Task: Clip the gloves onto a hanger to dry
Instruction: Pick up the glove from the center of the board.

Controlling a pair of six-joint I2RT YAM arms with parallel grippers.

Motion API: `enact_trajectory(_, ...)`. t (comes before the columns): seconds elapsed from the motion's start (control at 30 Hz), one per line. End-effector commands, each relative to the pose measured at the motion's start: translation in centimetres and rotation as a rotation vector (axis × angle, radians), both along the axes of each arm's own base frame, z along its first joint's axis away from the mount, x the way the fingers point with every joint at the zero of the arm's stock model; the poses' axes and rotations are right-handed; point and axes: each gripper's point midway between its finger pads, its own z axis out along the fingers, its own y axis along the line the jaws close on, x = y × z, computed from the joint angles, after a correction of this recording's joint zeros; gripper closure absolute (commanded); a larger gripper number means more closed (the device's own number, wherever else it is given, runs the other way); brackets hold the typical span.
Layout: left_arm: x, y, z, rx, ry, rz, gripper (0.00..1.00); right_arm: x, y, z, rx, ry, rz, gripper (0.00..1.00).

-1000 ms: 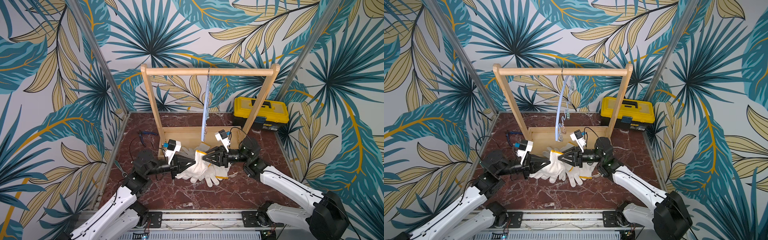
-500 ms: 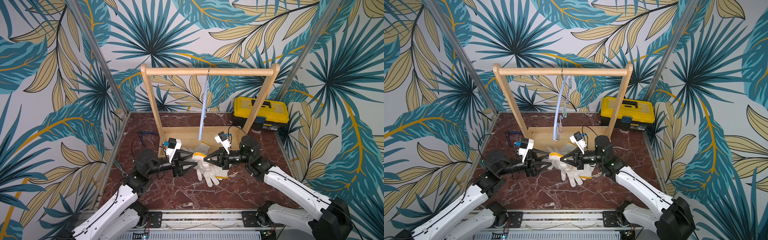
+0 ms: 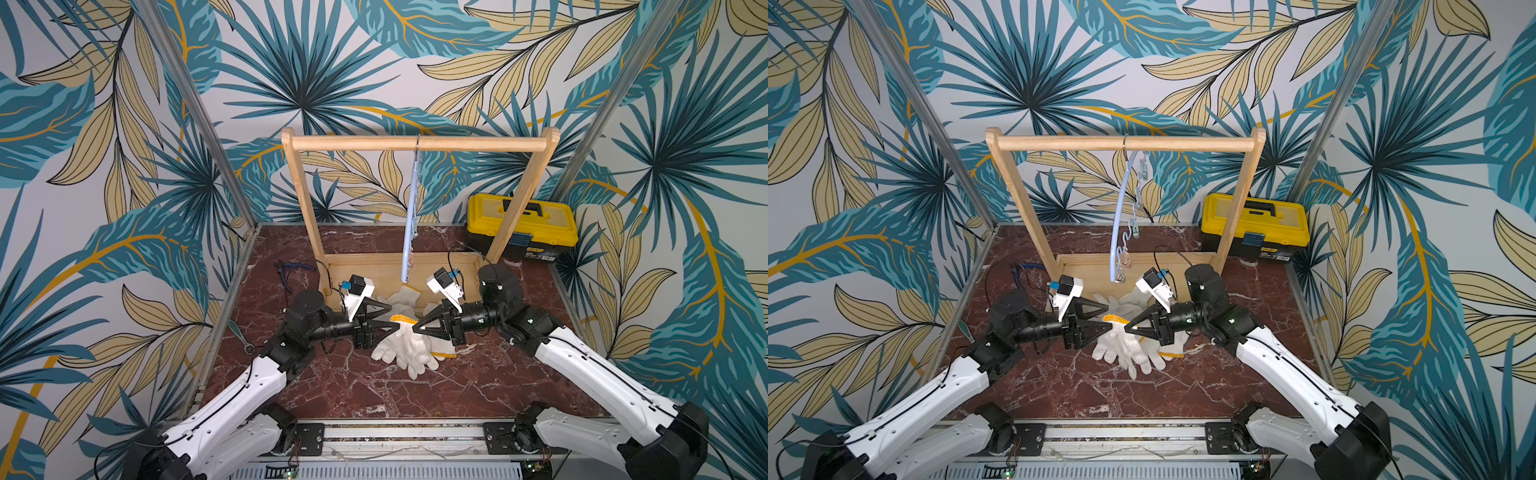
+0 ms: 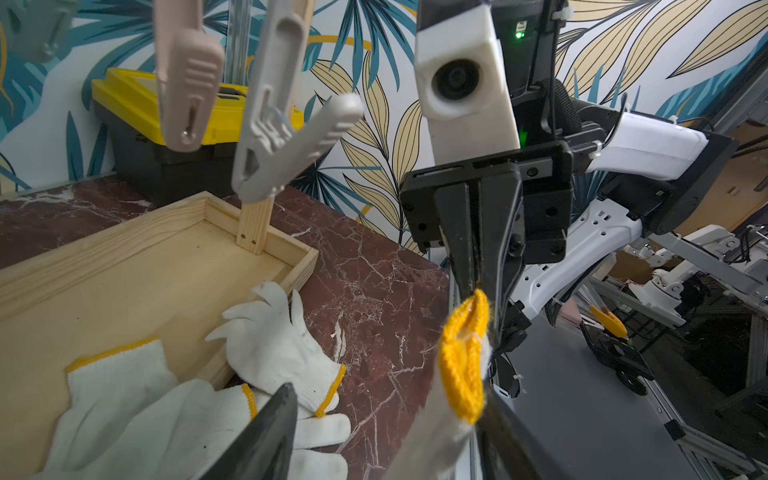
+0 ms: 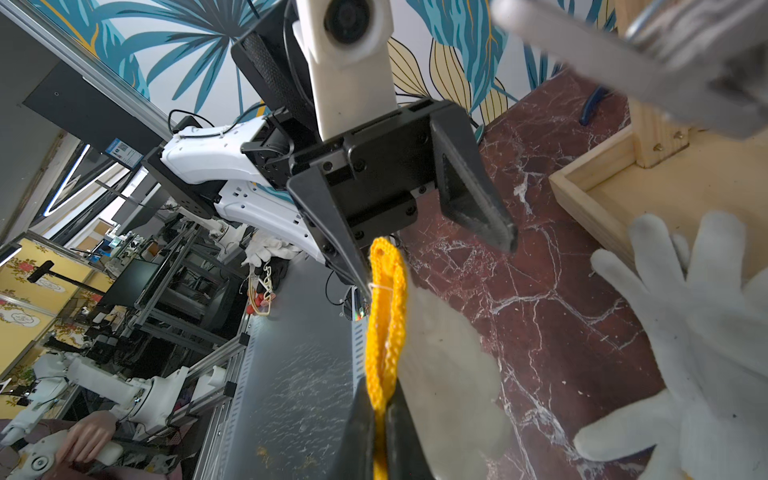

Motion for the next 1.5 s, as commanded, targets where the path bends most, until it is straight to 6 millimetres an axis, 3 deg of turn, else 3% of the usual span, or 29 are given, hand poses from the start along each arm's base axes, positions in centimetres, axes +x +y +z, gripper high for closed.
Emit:
enact_trajectory(0.0,-0.4,-0.1,3.5,-0.03,-0.117,-0.03,0.33,-1.0,-0.3,-0.6,-0.029,0.016,0.045,1.0)
enact_trajectory(0.33,-2.5,-1.6,3.9,-0.039,-0.095,-0.194,0.49,0.0,0.3,0.3,0.007,-0.012,0.03,1.0)
enact_trajectory(0.53,-2.4,-1.9,3.6,-0.032,-0.09,-0.187,0.5,0.0,0.3,0.6,0.014,-0.023,0.03,1.0)
enact_trajectory(0.73,-2.1,-2.0,3.8,-0.032,-0.096,-0.174,0.63,0.1,0.3,0.9,0.022,-0.033,0.023,1.0)
enact_trajectory(0.97,-2.0,-2.3,3.8,-0.029,-0.097,-0.181,0.64,0.2,0.4,1.1,0.031,-0.036,0.024,1.0)
enact_trajectory(1.47,-2.7,-2.7,4.3,-0.036,-0.106,-0.228,0.77,0.3,0.3,1.5,0.035,-0.065,0.01,1.0)
